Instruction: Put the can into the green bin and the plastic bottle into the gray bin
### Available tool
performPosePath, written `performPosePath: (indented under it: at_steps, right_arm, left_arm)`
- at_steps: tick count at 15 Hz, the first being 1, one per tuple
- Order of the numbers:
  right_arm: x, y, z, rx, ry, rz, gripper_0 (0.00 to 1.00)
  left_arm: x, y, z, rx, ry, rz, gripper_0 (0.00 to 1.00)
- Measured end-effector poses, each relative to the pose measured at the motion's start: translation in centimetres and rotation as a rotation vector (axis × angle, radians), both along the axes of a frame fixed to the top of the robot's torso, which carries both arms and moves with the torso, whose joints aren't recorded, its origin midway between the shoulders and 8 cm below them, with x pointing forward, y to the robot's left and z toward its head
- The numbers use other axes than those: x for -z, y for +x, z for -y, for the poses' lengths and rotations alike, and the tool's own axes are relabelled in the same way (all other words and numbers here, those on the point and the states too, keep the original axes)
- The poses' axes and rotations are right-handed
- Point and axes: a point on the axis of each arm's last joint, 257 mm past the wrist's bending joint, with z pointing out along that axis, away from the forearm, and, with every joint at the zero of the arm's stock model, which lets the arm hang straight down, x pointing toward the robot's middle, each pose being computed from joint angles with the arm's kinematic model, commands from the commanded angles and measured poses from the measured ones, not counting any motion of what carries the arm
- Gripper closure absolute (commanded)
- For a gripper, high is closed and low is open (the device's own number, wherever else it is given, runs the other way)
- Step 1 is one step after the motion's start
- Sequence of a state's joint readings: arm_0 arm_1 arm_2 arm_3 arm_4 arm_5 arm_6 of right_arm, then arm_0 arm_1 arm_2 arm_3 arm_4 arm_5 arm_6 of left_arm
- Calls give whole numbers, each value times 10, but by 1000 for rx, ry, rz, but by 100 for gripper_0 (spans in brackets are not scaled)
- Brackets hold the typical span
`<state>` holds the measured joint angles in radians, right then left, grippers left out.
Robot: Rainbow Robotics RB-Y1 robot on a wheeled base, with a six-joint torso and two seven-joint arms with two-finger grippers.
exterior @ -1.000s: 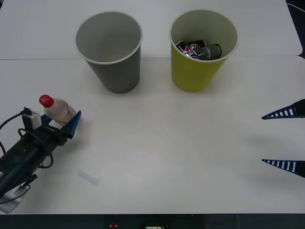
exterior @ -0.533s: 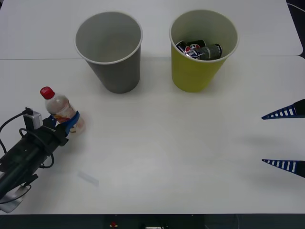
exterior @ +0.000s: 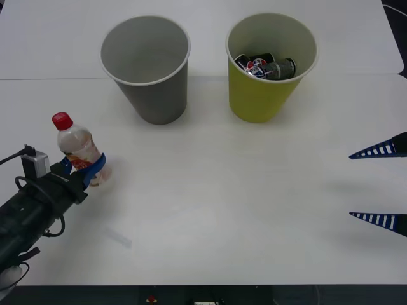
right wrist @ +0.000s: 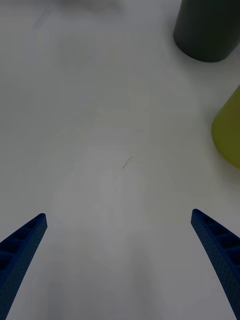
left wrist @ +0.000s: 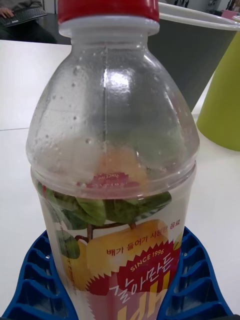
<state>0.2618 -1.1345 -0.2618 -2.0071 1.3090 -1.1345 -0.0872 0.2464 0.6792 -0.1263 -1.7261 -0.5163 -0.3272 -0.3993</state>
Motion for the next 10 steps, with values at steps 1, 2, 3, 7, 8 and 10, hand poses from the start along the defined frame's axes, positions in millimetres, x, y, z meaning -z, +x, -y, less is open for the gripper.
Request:
performPosePath:
  at_steps: [1, 2, 3, 7, 8, 10]
  right_arm:
    - [0, 0, 0, 0, 0, 0, 0]
    - [0, 0, 0, 0, 0, 0, 0]
    - [0, 0, 0, 0, 0, 0, 0]
    - [0, 0, 0, 0, 0, 0, 0]
    - [0, 0, 0, 0, 0, 0, 0]
    - [0, 0, 0, 0, 0, 0, 0]
  left_arm:
    - [-5, -5, 1, 5, -2, -8, 100]
    - [-9, -10, 0, 12, -4, -21, 100]
    - [-12, -13, -1, 16, -5, -32, 100]
    - [-37, -29, 7, 52, -61, -100, 100]
    - [-43, -32, 12, 67, -81, -122, 100]
    - [-57, -38, 18, 104, -101, -175, 100]
